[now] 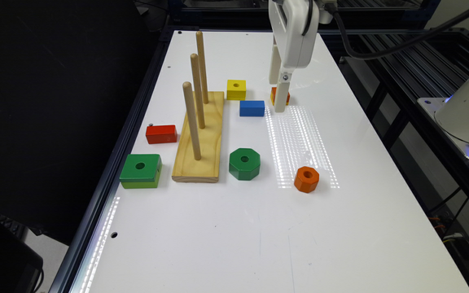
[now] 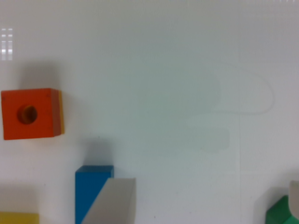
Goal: Pick up yellow block.
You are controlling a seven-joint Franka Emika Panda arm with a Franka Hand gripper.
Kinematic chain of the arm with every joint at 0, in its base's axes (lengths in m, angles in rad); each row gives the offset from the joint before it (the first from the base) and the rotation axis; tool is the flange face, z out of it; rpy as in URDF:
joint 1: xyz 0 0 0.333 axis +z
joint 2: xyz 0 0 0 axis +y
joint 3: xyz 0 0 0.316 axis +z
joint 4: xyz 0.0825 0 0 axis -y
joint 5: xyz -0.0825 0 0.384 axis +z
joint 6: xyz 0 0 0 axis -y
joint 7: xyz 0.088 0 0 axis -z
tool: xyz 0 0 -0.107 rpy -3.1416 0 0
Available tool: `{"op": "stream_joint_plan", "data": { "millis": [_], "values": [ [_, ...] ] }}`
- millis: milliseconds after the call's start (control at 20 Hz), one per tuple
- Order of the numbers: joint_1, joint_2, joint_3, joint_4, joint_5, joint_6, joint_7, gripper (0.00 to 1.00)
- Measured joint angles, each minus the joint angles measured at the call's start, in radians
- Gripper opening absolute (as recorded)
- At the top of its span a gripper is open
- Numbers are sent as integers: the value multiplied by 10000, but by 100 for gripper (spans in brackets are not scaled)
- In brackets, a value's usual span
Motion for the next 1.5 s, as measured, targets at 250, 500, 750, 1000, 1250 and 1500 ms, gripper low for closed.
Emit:
{"op": "stream_joint_plan", "data": {
  "millis": [250,500,750,1000,1250,1500],
  "values": [
    [-71,0,-2,52,0,4,-33,100],
    [-122,5,-4,97,0,14,-71,100],
    [-331,186,-22,353,-1,14,-314,100],
    [-507,607,-34,804,-1,13,-512,100],
    [-580,828,-49,1047,-2,11,-611,100],
    [-816,931,-60,1219,-3,8,-852,100]
  ]
}}
